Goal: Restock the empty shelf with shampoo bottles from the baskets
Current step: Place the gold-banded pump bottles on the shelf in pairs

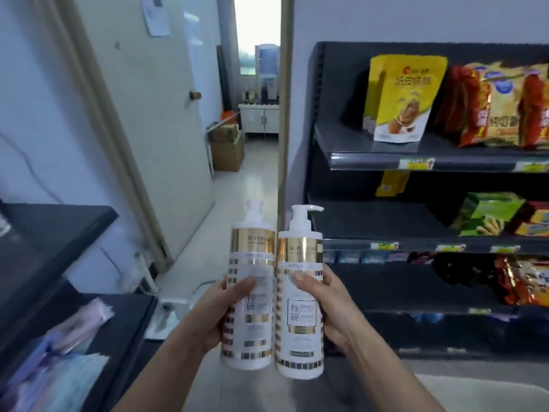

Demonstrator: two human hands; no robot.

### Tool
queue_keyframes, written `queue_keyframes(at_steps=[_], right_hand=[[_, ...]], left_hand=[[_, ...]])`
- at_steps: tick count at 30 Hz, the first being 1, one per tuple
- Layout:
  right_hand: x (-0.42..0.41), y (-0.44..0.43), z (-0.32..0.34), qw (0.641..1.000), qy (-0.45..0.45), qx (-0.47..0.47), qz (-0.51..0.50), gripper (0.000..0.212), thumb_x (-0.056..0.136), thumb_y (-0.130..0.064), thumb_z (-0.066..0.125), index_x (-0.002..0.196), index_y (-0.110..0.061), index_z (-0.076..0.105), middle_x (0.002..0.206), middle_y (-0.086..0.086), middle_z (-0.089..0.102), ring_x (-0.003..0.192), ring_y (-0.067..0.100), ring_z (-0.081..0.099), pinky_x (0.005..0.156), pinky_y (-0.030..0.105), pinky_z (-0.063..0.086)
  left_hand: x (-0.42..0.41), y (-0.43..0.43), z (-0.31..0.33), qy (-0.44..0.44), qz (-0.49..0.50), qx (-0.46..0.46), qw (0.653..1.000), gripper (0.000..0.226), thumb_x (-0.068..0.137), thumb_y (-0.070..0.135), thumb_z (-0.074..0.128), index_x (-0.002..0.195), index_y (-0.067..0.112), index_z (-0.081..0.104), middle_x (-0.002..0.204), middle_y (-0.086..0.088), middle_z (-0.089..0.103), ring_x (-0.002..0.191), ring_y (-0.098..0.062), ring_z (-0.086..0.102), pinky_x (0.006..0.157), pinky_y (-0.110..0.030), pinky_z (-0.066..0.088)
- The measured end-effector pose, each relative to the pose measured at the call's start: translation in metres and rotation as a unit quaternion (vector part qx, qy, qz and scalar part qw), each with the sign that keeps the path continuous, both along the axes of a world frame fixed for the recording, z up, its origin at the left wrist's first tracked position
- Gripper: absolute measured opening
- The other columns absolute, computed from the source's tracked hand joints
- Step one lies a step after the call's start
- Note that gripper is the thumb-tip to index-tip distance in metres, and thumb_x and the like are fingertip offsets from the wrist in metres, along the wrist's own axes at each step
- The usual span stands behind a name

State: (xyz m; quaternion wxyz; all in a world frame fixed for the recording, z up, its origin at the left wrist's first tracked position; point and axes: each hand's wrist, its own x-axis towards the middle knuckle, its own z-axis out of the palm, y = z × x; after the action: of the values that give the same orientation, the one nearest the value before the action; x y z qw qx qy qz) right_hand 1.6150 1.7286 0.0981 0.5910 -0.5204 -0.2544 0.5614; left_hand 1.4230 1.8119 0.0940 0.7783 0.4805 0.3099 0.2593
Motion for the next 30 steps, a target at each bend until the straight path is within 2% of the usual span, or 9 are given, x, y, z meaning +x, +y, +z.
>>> queue_keyframes(at_steps=[5, 9, 13, 16, 19, 22, 25, 28, 30], right_hand=[[-0.043, 0.065, 0.016, 0.998, -0.016, 0.014, 0.052, 0.062, 0.062, -0.015, 0.086, 0.118, -0.01, 0.06, 0.106, 0.017, 0.074, 0.094, 0.034, 0.073, 0.079, 0.049, 0.058], [-0.078, 0.114, 0.028, 0.994, -0.028, 0.042, 0.094, 0.062, 0.063, -0.014, 0.088, 0.118, -0.008, 0.06, 0.106, 0.017, 0.074, 0.093, 0.035, 0.073, 0.074, 0.045, 0.059], [-0.115, 0.156, 0.04, 0.988, -0.034, 0.065, 0.135, 0.061, 0.06, -0.014, 0.081, 0.116, -0.007, 0.06, 0.103, 0.016, 0.075, 0.091, 0.034, 0.074, 0.078, 0.049, 0.058], [-0.14, 0.187, 0.049, 0.981, -0.051, 0.084, 0.169, 0.062, 0.059, -0.019, 0.083, 0.115, -0.008, 0.06, 0.1, 0.013, 0.076, 0.089, 0.03, 0.074, 0.075, 0.044, 0.059], [-0.162, 0.219, 0.055, 0.967, -0.065, 0.11, 0.221, 0.058, 0.064, -0.019, 0.088, 0.115, -0.009, 0.062, 0.1, 0.011, 0.076, 0.09, 0.029, 0.074, 0.071, 0.038, 0.059], [-0.181, 0.253, 0.059, 0.954, -0.07, 0.132, 0.261, 0.052, 0.065, -0.019, 0.083, 0.113, -0.011, 0.063, 0.102, 0.012, 0.076, 0.094, 0.031, 0.073, 0.079, 0.042, 0.06], [-0.2, 0.286, 0.063, 0.94, -0.076, 0.153, 0.295, 0.056, 0.06, -0.023, 0.081, 0.112, -0.012, 0.064, 0.101, 0.009, 0.076, 0.094, 0.028, 0.073, 0.078, 0.039, 0.059], [-0.219, 0.317, 0.069, 0.917, -0.08, 0.173, 0.351, 0.063, 0.058, -0.024, 0.088, 0.115, -0.01, 0.064, 0.101, 0.008, 0.076, 0.092, 0.025, 0.074, 0.069, 0.03, 0.058], [-0.232, 0.336, 0.074, 0.901, -0.084, 0.186, 0.384, 0.066, 0.057, -0.025, 0.09, 0.115, -0.01, 0.064, 0.102, 0.009, 0.076, 0.093, 0.026, 0.073, 0.069, 0.03, 0.058]], left_hand=[[-0.058, 0.035, 0.023, -0.006, 0.08, 0.033, 0.996, 0.084, 0.033, 0.035, 0.097, 0.101, 0.0, 0.063, 0.096, -0.025, 0.072, 0.085, -0.038, 0.072, 0.063, -0.04, 0.06], [-0.1, 0.063, 0.037, 0.018, 0.148, 0.072, 0.986, 0.097, 0.031, 0.037, 0.097, 0.112, -0.001, 0.059, 0.102, -0.024, 0.072, 0.093, -0.038, 0.071, 0.068, -0.04, 0.06], [-0.14, 0.085, 0.047, 0.03, 0.21, 0.096, 0.973, 0.077, 0.043, 0.028, 0.088, 0.111, 0.002, 0.061, 0.103, -0.021, 0.072, 0.093, -0.035, 0.071, 0.068, -0.038, 0.06], [-0.166, 0.099, 0.054, 0.032, 0.256, 0.118, 0.959, 0.078, 0.041, 0.032, 0.092, 0.109, 0.007, 0.065, 0.102, -0.018, 0.073, 0.092, -0.033, 0.071, 0.07, -0.038, 0.058], [-0.189, 0.111, 0.06, 0.026, 0.312, 0.129, 0.941, 0.068, 0.048, 0.026, 0.086, 0.11, 0.01, 0.064, 0.101, -0.015, 0.074, 0.091, -0.03, 0.072, 0.069, -0.035, 0.059], [-0.207, 0.125, 0.066, 0.021, 0.369, 0.129, 0.92, 0.063, 0.053, 0.021, 0.083, 0.112, 0.013, 0.063, 0.099, -0.011, 0.075, 0.091, -0.029, 0.072, 0.069, -0.035, 0.058], [-0.221, 0.136, 0.07, 0.007, 0.449, 0.103, 0.888, 0.073, 0.047, 0.019, 0.086, 0.116, 0.012, 0.06, 0.099, -0.012, 0.075, 0.09, -0.028, 0.072, 0.074, -0.04, 0.056], [-0.235, 0.144, 0.075, 0.012, 0.504, 0.11, 0.857, 0.089, 0.042, 0.027, 0.094, 0.121, 0.01, 0.058, 0.109, -0.015, 0.072, 0.099, -0.03, 0.07, 0.086, -0.047, 0.054], [-0.244, 0.149, 0.077, 0.006, 0.539, 0.108, 0.835, 0.096, 0.037, 0.026, 0.096, 0.123, 0.01, 0.057, 0.111, -0.015, 0.071, 0.103, -0.033, 0.069, 0.092, -0.053, 0.051]])
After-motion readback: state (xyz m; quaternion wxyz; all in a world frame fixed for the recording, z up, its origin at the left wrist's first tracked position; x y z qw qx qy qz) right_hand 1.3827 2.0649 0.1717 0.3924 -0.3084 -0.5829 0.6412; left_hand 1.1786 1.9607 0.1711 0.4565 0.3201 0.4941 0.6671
